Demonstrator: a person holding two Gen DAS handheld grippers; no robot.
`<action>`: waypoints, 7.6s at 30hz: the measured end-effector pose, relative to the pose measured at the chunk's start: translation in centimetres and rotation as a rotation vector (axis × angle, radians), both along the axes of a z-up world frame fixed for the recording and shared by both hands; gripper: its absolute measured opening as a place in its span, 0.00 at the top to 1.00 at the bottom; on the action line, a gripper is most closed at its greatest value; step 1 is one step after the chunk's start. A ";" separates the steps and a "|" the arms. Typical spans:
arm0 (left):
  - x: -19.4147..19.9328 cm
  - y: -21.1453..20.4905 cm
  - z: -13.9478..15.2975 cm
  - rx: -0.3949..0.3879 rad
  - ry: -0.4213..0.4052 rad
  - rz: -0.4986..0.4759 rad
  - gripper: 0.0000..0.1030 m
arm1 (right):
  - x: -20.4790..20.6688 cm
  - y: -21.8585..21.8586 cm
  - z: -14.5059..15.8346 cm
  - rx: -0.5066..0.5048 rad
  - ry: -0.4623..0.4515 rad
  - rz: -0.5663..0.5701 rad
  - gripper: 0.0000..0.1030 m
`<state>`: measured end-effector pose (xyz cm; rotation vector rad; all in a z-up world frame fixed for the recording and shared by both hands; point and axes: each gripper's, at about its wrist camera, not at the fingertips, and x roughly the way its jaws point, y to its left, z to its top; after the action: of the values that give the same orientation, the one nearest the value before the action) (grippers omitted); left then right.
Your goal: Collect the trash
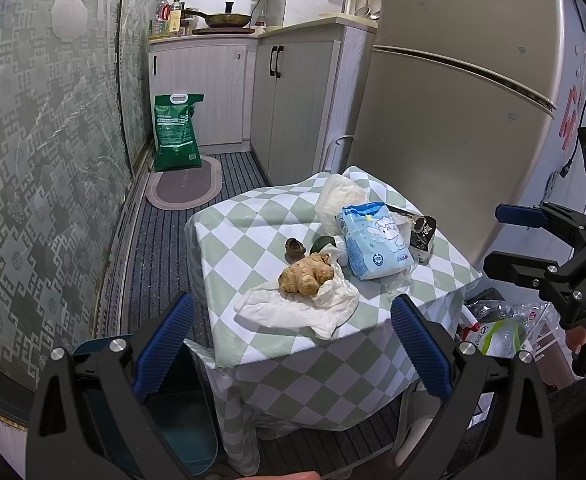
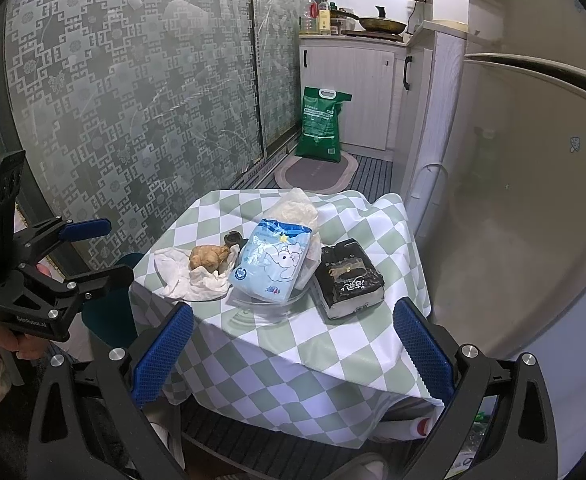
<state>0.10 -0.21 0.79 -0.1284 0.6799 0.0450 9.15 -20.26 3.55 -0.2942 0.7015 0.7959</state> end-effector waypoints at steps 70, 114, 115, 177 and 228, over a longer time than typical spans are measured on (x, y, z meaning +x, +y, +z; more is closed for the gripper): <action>2.9 0.1 -2.2 -0.112 0.083 0.001 0.43 | 0.0 1.5 -0.6 -0.002 0.046 0.039 0.17; 6.1 0.3 -1.2 -0.122 0.023 0.061 0.54 | 2.1 4.0 -2.0 0.081 0.128 0.040 0.47; 5.8 0.3 -1.0 -0.125 0.015 0.057 0.54 | 2.2 4.2 -2.1 0.082 0.130 0.036 0.47; -4.0 15.3 -6.4 -0.078 0.238 0.272 0.54 | -0.2 13.9 2.0 0.137 0.033 0.106 0.91; -8.4 20.2 -3.0 -0.050 -0.014 0.401 0.70 | -9.2 30.7 -14.0 -0.217 0.370 0.396 0.90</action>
<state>-8.30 19.97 -2.22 -0.3113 0.6329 0.4117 -0.04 10.45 -10.43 -0.4989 1.1005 1.1701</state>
